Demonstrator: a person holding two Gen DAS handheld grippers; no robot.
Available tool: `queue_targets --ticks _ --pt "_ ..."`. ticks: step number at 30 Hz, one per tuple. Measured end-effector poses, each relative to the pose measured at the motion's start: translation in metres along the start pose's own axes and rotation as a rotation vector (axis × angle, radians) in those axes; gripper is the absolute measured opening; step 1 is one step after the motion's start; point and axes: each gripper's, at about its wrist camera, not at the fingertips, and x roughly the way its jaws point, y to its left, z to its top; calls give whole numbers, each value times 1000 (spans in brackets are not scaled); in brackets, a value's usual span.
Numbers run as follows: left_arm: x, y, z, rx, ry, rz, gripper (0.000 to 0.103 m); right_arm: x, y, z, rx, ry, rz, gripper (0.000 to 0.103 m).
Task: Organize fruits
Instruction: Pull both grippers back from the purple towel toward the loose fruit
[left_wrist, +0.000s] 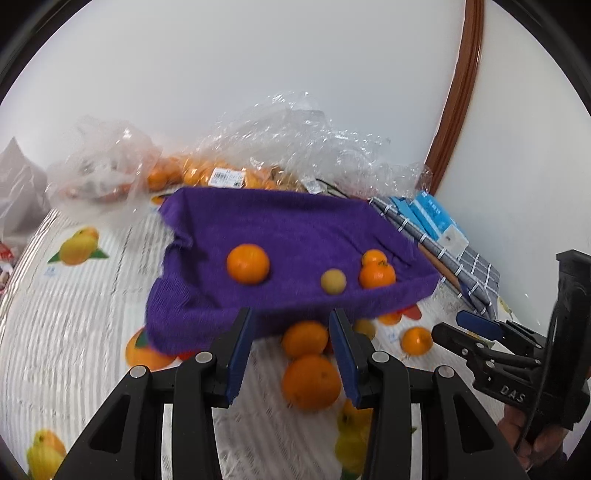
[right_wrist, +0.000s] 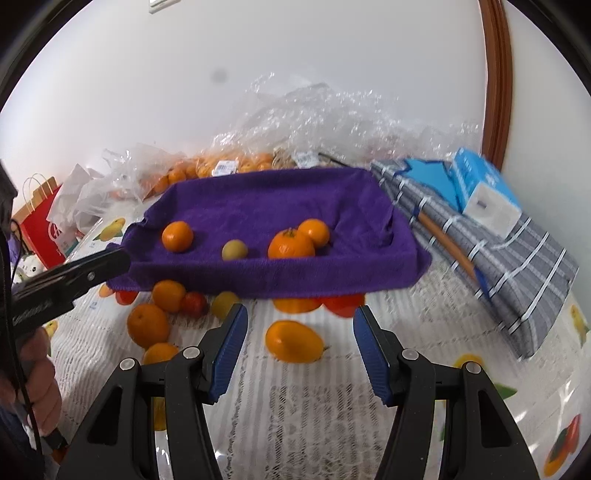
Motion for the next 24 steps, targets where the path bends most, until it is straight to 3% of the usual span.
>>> queue_targets --ticks 5,11,24 --pt "-1 12 -12 -30 2 18 40 10 5 -7 -2 33 13 60" --pt "5 18 -14 -42 2 88 40 22 12 -9 -22 62 16 60" --pt "11 29 -16 -105 33 58 40 41 19 -1 -81 71 -50 61"
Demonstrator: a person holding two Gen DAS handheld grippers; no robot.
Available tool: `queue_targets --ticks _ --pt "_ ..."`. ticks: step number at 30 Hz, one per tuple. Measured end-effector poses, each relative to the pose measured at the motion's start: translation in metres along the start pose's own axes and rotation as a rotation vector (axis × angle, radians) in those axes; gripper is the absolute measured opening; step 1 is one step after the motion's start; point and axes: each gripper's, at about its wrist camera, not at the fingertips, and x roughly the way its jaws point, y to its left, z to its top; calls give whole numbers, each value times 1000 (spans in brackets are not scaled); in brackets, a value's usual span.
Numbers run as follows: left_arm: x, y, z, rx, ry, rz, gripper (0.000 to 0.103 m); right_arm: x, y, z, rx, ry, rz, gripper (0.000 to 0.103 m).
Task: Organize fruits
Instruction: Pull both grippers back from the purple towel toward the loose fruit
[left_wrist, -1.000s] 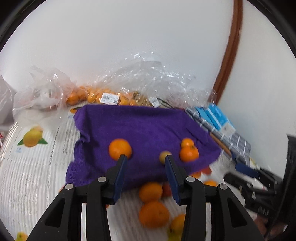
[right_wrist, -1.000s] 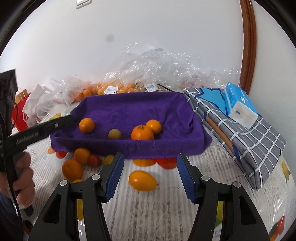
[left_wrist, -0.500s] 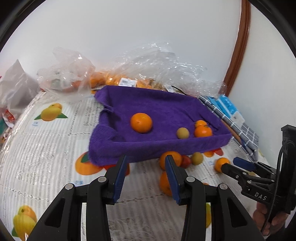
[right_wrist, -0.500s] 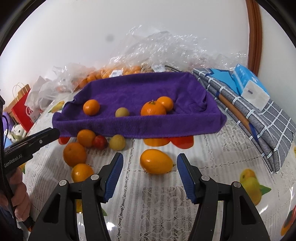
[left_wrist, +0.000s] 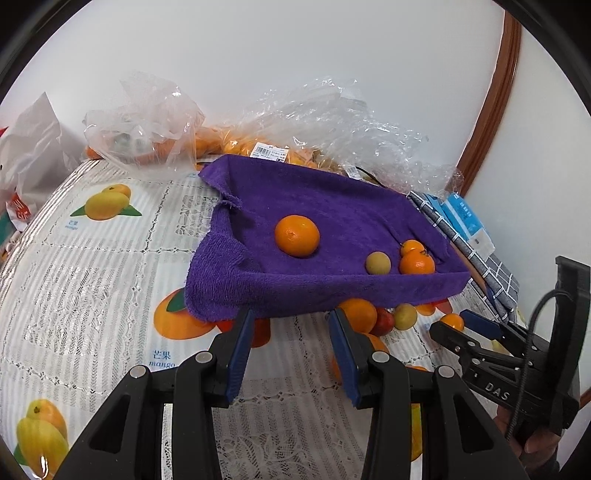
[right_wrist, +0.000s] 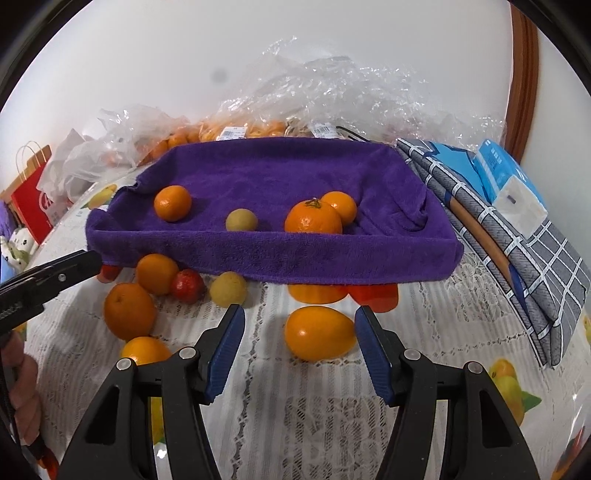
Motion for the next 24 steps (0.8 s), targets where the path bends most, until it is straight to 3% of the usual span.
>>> queue_targets --ticks 2,6,8,12,17,24 --pt "1 0 0 -1 3 -3 40 3 -2 1 3 9 -9 61" --pt "1 0 -1 2 5 -10 40 1 -6 1 11 -9 -26 43" --pt "1 -1 -1 4 4 -12 40 0 -11 1 30 -12 -15 40" --pt "2 -1 -1 7 5 -14 40 -3 -18 -2 52 -13 28 40" --pt "3 0 -1 1 9 -15 40 1 -13 -2 24 10 7 43" --pt "3 1 -1 -6 11 -20 40 -4 -24 -4 75 -10 42 40"
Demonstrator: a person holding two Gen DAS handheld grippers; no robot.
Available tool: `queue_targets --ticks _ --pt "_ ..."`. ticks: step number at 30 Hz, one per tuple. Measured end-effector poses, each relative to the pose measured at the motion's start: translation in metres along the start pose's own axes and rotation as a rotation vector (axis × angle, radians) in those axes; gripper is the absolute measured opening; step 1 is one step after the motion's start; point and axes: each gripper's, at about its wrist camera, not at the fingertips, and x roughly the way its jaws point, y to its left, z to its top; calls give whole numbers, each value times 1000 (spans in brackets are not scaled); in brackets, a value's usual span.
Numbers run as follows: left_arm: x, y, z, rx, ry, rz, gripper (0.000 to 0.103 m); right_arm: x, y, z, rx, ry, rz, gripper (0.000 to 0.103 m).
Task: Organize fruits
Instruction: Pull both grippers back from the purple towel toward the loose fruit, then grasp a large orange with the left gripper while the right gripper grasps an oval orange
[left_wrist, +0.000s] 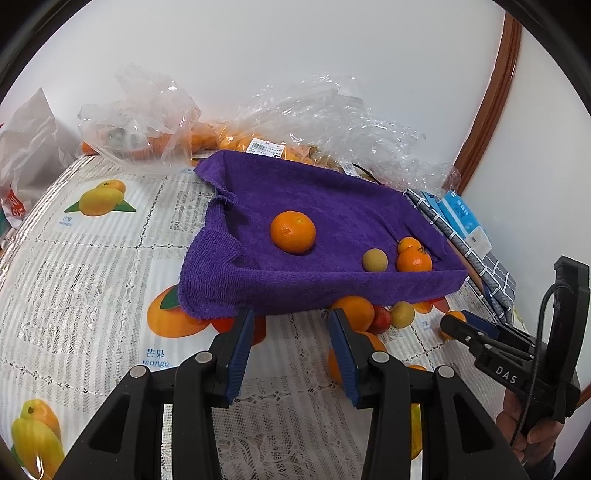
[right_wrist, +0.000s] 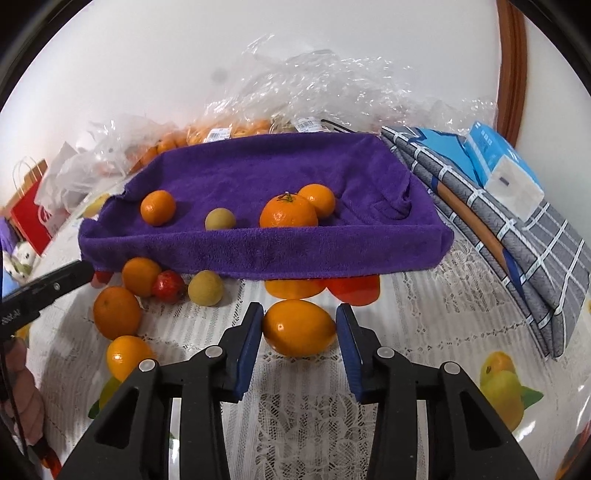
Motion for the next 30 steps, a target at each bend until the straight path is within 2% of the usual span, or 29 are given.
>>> queue_targets --ticks 13,20,22,26,30 --pt "-3 -2 -1 4 -2 -22 40 -23 -5 -11 13 -47 -2 40" --pt "-7 -10 -3 25 2 -97 40 -36 -12 -17 25 -60 -2 40" --pt "-6 -13 -4 26 21 -146 40 -40 -15 -18 32 -67 0 40" --pt "1 -23 -7 52 68 -203 40 -34 -20 -22 36 -29 7 41" --pt "8 -31 -12 87 98 -172 40 -25 -20 -26 33 7 0 41"
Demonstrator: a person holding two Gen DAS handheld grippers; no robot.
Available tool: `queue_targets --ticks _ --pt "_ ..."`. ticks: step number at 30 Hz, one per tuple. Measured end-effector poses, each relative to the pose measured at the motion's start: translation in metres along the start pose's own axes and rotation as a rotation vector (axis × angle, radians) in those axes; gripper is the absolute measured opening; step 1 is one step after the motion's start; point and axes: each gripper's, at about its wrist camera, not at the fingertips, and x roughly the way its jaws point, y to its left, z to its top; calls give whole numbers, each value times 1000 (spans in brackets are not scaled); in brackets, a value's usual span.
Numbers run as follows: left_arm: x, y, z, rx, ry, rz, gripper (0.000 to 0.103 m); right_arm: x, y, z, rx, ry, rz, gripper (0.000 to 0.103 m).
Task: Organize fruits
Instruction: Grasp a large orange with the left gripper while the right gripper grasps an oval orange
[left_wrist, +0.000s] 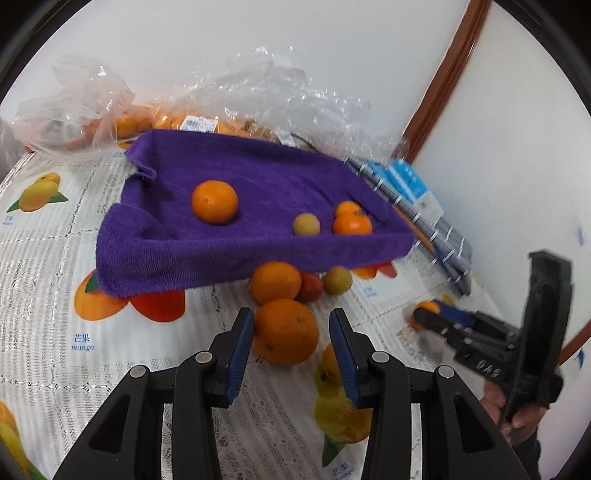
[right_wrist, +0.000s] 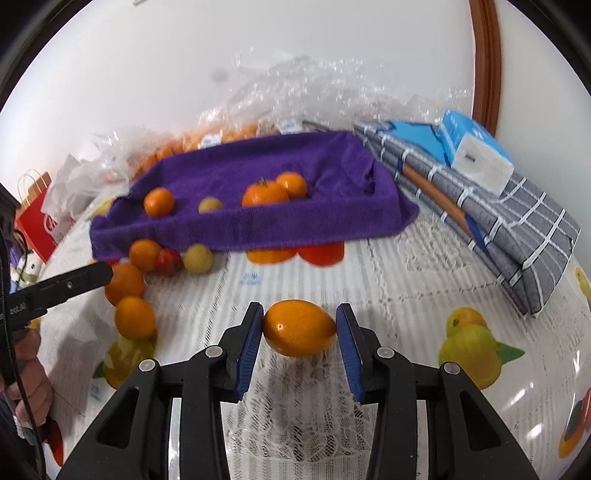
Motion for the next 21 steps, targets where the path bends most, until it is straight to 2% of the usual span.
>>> queue_targets --ticks 3,6,11,21 --pt "2 0 0 1 3 11 40 2 -1 -1 4 6 13 42" --pt "12 0 0 2 60 5 41 6 2 -1 -12 29 0 43" --pt "9 -3 -1 39 36 24 38 9 1 -2 -8 41 -8 42" --pt "-22 3 2 -3 -114 42 38 -6 -10 -2 43 -33 35 41"
